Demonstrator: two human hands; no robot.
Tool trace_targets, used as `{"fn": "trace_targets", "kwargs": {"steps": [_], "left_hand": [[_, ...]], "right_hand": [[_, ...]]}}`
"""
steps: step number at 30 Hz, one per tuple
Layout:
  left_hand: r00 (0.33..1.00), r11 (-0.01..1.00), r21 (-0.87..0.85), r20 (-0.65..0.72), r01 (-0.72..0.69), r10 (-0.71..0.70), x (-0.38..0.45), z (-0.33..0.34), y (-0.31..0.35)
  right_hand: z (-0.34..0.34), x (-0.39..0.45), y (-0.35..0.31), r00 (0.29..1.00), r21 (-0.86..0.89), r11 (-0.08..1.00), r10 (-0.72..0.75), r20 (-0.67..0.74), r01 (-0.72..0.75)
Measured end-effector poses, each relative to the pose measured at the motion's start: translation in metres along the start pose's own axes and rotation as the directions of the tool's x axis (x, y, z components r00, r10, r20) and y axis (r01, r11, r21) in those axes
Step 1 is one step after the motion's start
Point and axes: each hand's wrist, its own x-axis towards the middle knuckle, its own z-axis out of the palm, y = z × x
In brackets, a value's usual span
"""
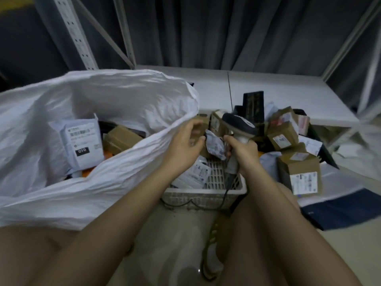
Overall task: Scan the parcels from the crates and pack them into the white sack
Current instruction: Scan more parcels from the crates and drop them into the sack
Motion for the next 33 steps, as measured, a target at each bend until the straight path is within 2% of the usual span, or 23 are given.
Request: {"fn": "trace_targets", "kwargs": {"steps": [4,9,12,17,20,24,27,30,33], "left_hand": [[0.982,0.987,0.01,0.103,0.159,-0.159,0.015,0.053,-0.044],[0.884,0.895,0.163,0.157,0.416,-0.44,0.038,0.103,-0.121],[0.851,0.854,0.267,0.17,0.446,-0.497,0.054,0.121,-0.164],[0.823,0.821,0.419,0.243,0.388,-0.513,0.08,0.15,-0.221],[0.849,0.812,0.54,0.302,0.221,-0.433,0.092,0.166,-0.251],[0.805,0.601,0.791,0.431,-0.118,-0.409,0.099,0.18,-0.278],[0.803,0.483,0.845,0.446,-0.231,-0.395,0.1,0.186,-0.285],[0.826,0.399,0.872,0.432,-0.282,-0.361,0.098,0.185,-0.286],[0.863,0.46,0.876,0.341,-0.147,-0.374,0.096,0.174,-0.275]], "right_hand": [[-0.01,0.027,0.021,0.993,-0.031,0.994,0.108,-0.044,-0.109],[0.008,0.057,0.059,0.965,0.04,0.965,0.26,-0.045,-0.259],[0.022,0.079,0.08,0.953,0.11,0.952,0.295,-0.07,-0.286],[0.026,0.113,0.108,0.921,0.159,0.916,0.383,-0.073,-0.369],[0.028,0.125,0.126,0.915,0.164,0.91,0.397,-0.071,-0.382],[0.033,0.137,0.143,0.886,0.189,0.875,0.461,-0.049,-0.445],[0.038,0.139,0.147,0.868,0.205,0.853,0.496,-0.03,-0.48],[0.043,0.137,0.15,0.9,0.198,0.888,0.432,-0.055,-0.414],[0.05,0.128,0.143,0.927,0.161,0.926,0.36,-0.107,-0.341]]}}
